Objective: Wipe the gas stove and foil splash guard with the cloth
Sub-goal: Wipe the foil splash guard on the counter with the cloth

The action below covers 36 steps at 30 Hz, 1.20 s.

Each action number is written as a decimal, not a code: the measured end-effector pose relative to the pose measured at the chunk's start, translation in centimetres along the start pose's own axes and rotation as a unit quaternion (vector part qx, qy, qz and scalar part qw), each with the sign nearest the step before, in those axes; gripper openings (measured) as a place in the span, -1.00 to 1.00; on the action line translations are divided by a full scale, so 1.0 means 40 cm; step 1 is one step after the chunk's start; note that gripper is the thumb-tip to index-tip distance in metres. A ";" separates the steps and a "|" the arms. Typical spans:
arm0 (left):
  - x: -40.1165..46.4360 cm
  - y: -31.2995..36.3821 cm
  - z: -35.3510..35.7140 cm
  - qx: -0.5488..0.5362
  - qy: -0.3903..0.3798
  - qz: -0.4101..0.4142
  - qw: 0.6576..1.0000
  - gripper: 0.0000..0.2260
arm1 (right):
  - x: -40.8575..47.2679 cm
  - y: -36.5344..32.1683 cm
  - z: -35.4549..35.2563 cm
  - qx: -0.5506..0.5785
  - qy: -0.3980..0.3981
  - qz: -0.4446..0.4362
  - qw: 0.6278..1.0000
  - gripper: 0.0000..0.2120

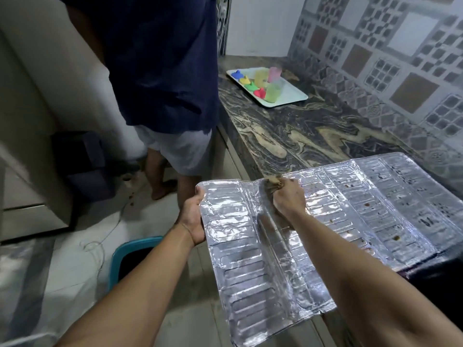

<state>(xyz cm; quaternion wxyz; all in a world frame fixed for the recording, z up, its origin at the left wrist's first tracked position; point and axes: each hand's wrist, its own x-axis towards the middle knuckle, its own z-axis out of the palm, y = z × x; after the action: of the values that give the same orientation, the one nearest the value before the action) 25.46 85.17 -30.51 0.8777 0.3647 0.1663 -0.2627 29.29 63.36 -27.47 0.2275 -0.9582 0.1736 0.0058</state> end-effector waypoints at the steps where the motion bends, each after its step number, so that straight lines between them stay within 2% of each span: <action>1: 0.003 0.000 -0.003 0.001 -0.001 -0.001 1.000 -0.41 | -0.004 -0.007 0.001 0.005 -0.005 -0.019 1.000 -0.62; 6: -0.001 0.002 -0.001 -0.004 -0.012 0.004 1.000 -0.44 | -0.018 -0.040 0.021 0.045 -0.028 -0.073 0.996 -0.62; 9: -0.001 0.006 0.001 -0.014 -0.002 0.003 1.000 -0.42 | -0.032 -0.060 0.031 0.077 -0.064 -0.062 0.993 -0.56; 13: -0.003 0.001 0.010 -0.012 0.000 -0.007 1.000 -0.42 | -0.060 -0.072 0.035 0.211 -0.128 -0.002 0.969 -0.68; 15: -0.006 0.001 0.008 -0.015 -0.001 -0.006 1.000 -0.43 | -0.062 -0.073 0.030 0.237 -0.102 0.008 0.966 -0.70; 17: -0.007 0.002 0.002 -0.023 -0.001 -0.004 1.000 -0.43 | -0.046 -0.070 0.033 0.206 -0.034 0.000 0.978 -0.63; 18: -0.007 0.003 0.003 -0.029 -0.002 -0.005 1.000 -0.43 | -0.043 -0.073 0.033 0.192 -0.023 -0.002 0.981 -0.61; 23: -0.010 0.005 0.026 -0.035 -0.021 -0.002 0.999 -0.43 | -0.086 -0.123 0.056 0.264 -0.098 -0.024 0.959 -0.59; 26: -0.016 0.012 0.037 -0.059 -0.035 0.005 0.998 -0.45 | -0.118 -0.150 0.083 0.239 -0.114 -0.073 0.962 -0.53; 29: -0.011 0.012 0.024 -0.071 -0.030 0.013 0.997 -0.38 | -0.145 -0.175 0.097 0.252 -0.108 -0.111 0.955 -0.49; 32: -0.012 0.010 0.018 -0.084 -0.009 0.018 0.996 -0.28 | -0.169 -0.189 0.082 0.295 -0.152 -0.173 0.927 -0.53; 34: -0.017 0.009 0.023 -0.087 -0.016 0.010 0.996 -0.20 | -0.158 -0.182 0.067 0.300 -0.154 -0.150 0.929 -0.59; 36: -0.017 0.008 0.027 -0.081 -0.015 0.006 0.997 -0.19 | -0.131 -0.166 0.064 0.268 -0.092 -0.090 0.955 -0.59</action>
<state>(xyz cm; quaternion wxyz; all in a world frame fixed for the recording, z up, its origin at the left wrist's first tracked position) 25.21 84.80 -29.29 0.9084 0.2894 0.1716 -0.2481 26.77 71.76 -26.40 0.4901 -0.8692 0.0598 0.0267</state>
